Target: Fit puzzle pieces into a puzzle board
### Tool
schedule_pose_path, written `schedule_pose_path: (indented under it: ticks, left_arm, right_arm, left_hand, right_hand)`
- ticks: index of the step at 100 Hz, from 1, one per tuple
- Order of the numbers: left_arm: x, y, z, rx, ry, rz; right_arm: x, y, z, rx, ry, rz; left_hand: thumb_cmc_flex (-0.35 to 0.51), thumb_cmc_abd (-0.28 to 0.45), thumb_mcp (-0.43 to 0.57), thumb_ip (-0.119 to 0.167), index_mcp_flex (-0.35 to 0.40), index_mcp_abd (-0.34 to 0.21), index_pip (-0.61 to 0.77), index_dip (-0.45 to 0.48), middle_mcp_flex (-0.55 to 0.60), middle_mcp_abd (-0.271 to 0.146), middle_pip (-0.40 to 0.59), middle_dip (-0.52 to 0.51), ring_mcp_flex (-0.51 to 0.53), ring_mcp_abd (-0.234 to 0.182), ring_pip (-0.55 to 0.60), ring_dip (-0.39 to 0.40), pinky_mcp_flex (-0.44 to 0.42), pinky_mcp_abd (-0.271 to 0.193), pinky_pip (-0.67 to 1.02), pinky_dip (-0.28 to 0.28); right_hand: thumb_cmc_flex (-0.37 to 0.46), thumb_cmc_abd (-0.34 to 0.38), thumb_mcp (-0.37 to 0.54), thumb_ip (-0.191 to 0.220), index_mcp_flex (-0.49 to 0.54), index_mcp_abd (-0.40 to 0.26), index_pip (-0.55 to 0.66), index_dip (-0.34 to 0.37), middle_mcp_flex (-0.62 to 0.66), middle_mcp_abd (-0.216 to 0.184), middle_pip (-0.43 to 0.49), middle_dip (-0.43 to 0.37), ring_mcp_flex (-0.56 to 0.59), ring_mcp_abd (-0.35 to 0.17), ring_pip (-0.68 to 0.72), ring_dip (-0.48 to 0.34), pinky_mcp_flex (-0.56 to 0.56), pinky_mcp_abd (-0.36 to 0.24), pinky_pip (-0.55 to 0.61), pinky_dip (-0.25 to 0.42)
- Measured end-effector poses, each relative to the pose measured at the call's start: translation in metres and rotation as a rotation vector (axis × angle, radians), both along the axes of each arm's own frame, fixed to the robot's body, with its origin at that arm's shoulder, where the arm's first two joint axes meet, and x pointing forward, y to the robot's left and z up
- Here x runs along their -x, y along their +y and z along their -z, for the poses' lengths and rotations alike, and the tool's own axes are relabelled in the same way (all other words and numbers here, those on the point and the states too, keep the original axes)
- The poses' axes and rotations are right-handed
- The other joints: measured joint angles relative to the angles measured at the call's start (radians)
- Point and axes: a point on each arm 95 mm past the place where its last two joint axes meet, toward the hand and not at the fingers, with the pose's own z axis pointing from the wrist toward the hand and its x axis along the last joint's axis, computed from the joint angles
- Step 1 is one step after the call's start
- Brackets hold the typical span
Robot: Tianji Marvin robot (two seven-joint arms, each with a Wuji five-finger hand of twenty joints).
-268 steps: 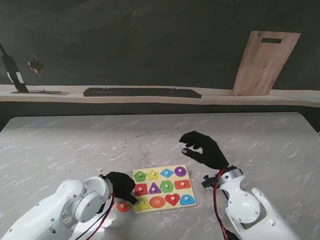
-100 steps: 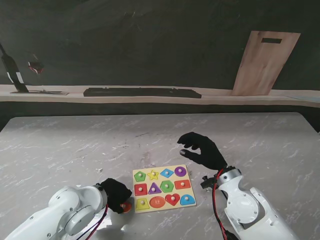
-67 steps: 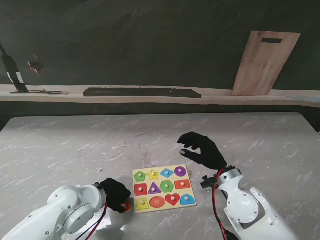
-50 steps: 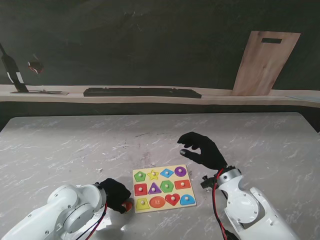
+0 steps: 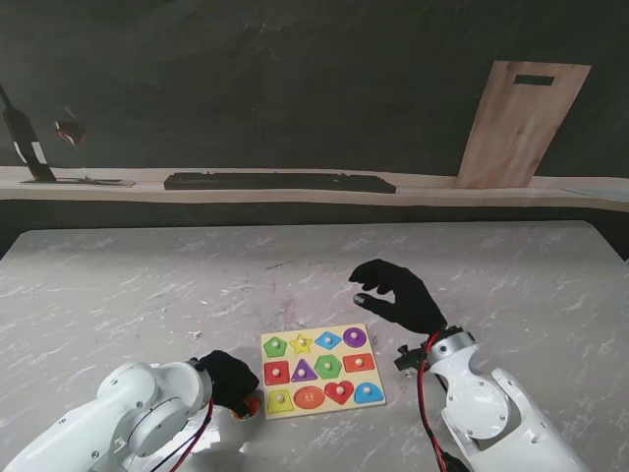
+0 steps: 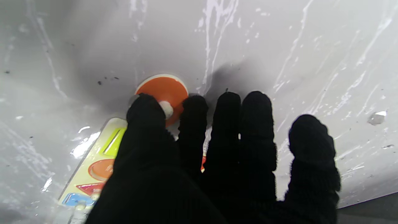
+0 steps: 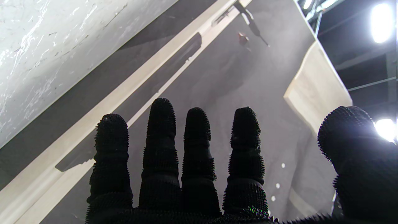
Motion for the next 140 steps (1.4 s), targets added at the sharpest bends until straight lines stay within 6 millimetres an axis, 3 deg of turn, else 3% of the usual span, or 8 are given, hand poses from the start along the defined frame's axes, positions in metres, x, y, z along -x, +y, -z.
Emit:
schedule_pose_path:
  ticks: [50,53,56,59,64,70,115,140]
  left_arm:
    - [-0.002,-0.006,0.004,0.038,0.008,-0.011]
    - [-0.002,-0.006,0.004,0.043,0.009,-0.017]
    - [-0.002,-0.006,0.004,0.048,0.011,-0.023]
    - [-0.001,-0.007,0.004,0.053,0.015,-0.028]
    - [-0.001,-0.006,0.005,0.060,0.020,-0.037]
    - [0.000,-0.005,0.004,0.068,0.023,-0.048]
    - [-0.001,-0.006,-0.021,0.114,-0.021,-0.020]
    - [-0.014,-0.030,-0.029,0.192,-0.009,0.044]
  right_arm:
    - [0.000,-0.001,0.000,0.000,-0.003,0.004]
    - [0.000,-0.001,0.000,0.000,-0.003,0.005]
    - [0.000,-0.001,0.000,0.000,-0.003,0.005]
    - [0.000,-0.001,0.000,0.000,-0.003,0.005]
    - [0.000,-0.001,0.000,0.000,-0.004,0.006]
    - [0.000,-0.001,0.000,-0.001,-0.004,0.006]
    - [0.001,-0.001,0.000,-0.002,-0.003,0.007]
    - [0.000,-0.001,0.000,-0.003,-0.002,0.006]
  left_hand:
    - [0.075,-0.058,-0.023,-0.003,0.069,0.001,0.086,-0.043,0.092,-0.032,0.026,0.022,0.002,0.000,0.000,-0.001,0.033,0.000,0.003,0.009]
    - [0.027,-0.098,0.105,-0.003,0.069,-0.009,0.103,-0.043,0.100,-0.034,0.026,0.042,0.002,0.000,0.000,-0.007,0.034,0.000,0.003,0.009]
    - [-0.120,-0.178,0.430,-0.003,0.069,-0.039,0.120,-0.043,0.100,-0.048,0.026,0.054,0.002,0.000,0.000,-0.010,0.034,0.000,0.004,0.009]
    - [-0.195,-0.221,0.580,-0.003,0.069,-0.042,0.130,-0.043,0.102,-0.048,0.026,0.059,0.002,0.000,0.000,-0.011,0.034,0.000,0.004,0.009]
    - [-0.261,-0.264,0.723,-0.004,0.071,-0.043,0.140,-0.041,0.110,-0.048,0.026,0.066,0.002,0.000,0.004,-0.011,0.035,0.000,0.005,0.009]
    - [-0.283,-0.285,0.783,-0.004,0.070,-0.051,0.140,-0.042,0.111,-0.048,0.026,0.073,0.002,0.000,0.009,-0.011,0.036,0.000,0.005,0.009]
    - [-0.307,-0.297,0.854,-0.004,0.069,-0.085,0.128,-0.052,0.122,-0.048,0.026,0.092,0.002,0.000,0.011,-0.011,0.038,0.000,0.005,0.009]
    - [-0.308,-0.297,0.868,-0.004,0.078,-0.085,0.128,-0.052,0.133,-0.048,0.026,0.098,0.021,0.001,0.022,-0.011,0.055,0.000,0.015,0.009]
  right_hand:
    - [0.000,0.000,0.000,0.000,0.000,0.000,0.000,0.000,0.000,0.000,0.000,0.000,0.000,0.000,0.000,0.000,0.000,0.000,0.000,0.000]
    - [0.000,0.000,0.000,0.000,0.000,0.000,0.000,0.000,0.000,0.000,0.000,0.000,0.000,0.000,0.000,0.000,0.000,0.000,0.000,0.000]
    - [0.000,0.000,0.000,0.000,0.000,0.000,0.000,0.000,0.000,0.000,0.000,0.000,0.000,0.000,0.000,0.000,0.000,0.000,0.000,0.000]
    - [0.000,0.000,0.000,0.000,0.000,0.000,0.000,0.000,0.000,0.000,0.000,0.000,0.000,0.000,0.000,0.000,0.000,0.000,0.000,0.000]
    - [0.000,0.000,0.000,0.000,0.000,0.000,0.000,0.000,0.000,0.000,0.000,0.000,0.000,0.000,0.000,0.000,0.000,0.000,0.000,0.000]
    - [0.000,0.000,0.000,0.000,0.000,0.000,0.000,0.000,0.000,0.000,0.000,0.000,0.000,0.000,0.000,0.000,0.000,0.000,0.000,0.000]
    - [0.000,0.000,0.000,0.000,0.000,0.000,0.000,0.000,0.000,0.000,0.000,0.000,0.000,0.000,0.000,0.000,0.000,0.000,0.000,0.000]
    - [0.000,0.000,0.000,0.000,0.000,0.000,0.000,0.000,0.000,0.000,0.000,0.000,0.000,0.000,0.000,0.000,0.000,0.000,0.000,0.000]
